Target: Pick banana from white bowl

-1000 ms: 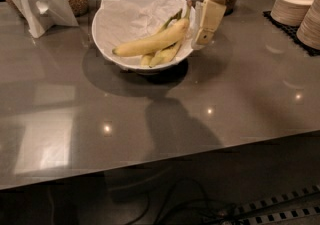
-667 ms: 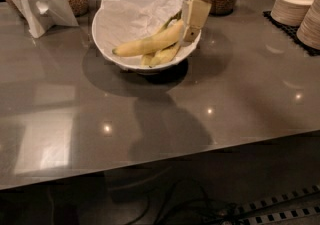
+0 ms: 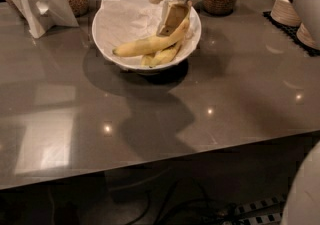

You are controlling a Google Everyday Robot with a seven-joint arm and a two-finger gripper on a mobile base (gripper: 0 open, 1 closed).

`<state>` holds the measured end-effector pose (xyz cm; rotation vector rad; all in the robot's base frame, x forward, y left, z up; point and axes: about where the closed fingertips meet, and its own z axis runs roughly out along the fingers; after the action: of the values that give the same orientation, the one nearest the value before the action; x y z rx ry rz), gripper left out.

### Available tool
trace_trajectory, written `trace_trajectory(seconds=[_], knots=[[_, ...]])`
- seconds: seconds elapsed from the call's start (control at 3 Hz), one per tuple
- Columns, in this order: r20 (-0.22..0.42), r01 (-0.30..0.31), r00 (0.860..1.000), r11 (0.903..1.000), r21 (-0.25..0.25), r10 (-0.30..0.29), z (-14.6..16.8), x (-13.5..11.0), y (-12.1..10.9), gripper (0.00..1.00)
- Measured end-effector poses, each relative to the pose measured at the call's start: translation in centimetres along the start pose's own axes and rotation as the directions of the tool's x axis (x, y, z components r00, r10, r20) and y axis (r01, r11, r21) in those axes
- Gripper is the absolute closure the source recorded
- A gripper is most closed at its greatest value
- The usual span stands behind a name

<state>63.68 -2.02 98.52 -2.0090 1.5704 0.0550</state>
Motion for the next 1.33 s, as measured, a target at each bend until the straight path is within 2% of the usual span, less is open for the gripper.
trace_trajectory(seconds=[0.67, 1.33], knots=[[-0.024, -0.049, 0.999, 0.9973, -0.055, 0.047, 3.7, 0.9, -1.4, 0.39], [-0.066, -0.081, 0.995, 0.9864, -0.143, 0.072, 8.0, 1.0, -1.1, 0.39]])
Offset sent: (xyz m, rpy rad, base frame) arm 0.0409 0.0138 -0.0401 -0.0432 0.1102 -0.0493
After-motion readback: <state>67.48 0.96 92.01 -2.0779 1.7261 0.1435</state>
